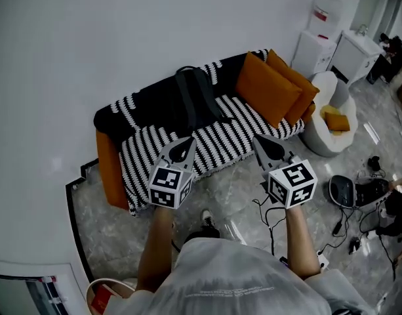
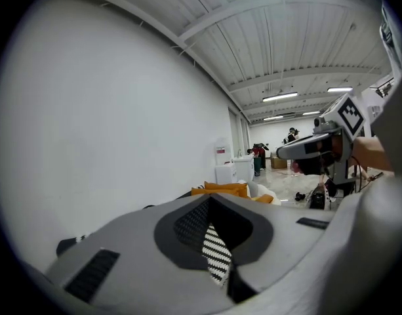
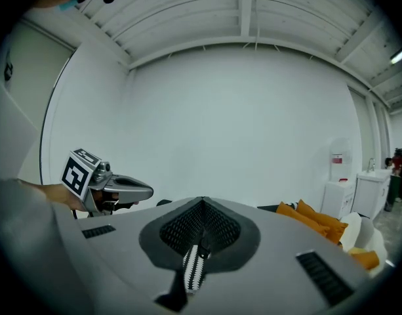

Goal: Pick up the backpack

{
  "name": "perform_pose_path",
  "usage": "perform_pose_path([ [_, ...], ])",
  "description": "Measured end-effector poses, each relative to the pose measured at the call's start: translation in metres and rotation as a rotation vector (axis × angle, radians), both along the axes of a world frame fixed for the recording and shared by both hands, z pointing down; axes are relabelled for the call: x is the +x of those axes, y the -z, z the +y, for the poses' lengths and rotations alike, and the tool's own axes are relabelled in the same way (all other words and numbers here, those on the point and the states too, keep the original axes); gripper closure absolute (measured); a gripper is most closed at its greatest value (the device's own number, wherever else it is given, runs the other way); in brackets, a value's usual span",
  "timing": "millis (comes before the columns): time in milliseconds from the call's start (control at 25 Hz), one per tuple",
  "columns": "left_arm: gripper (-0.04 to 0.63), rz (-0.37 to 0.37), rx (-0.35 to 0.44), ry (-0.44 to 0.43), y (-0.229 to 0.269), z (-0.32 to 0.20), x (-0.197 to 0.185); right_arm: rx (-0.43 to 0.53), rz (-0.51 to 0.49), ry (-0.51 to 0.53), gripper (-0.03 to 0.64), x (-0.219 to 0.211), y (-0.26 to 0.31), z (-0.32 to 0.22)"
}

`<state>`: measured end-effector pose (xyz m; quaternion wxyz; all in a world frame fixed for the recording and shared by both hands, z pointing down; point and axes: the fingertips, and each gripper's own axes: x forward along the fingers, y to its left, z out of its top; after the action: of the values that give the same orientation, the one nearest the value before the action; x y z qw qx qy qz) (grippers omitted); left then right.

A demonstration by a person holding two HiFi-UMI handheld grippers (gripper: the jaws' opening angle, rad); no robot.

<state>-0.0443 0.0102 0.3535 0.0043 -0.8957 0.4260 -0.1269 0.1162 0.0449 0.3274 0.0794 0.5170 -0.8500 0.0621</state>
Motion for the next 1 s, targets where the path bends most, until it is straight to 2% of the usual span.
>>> perform_pose_path([
  [440,0.601,-0.009,-0.022,-0.012,-0.008,-0.13,-0.036,-0.003,0.044,-0.043,0.615,-0.034,-0.004,-0.135],
  [880,0.6,-0.028,-0.102,0.027,-0.04,-0.215,-0.069,-0.063,0.057,-0.053,0.615,-0.053,-0.028,-0.221],
  [1000,0.576,-0.04,-0.129,0.044,-0.058,-0.238,-0.073,-0.088,0.058,-0.035,0.607,-0.054,-0.042,-0.244],
])
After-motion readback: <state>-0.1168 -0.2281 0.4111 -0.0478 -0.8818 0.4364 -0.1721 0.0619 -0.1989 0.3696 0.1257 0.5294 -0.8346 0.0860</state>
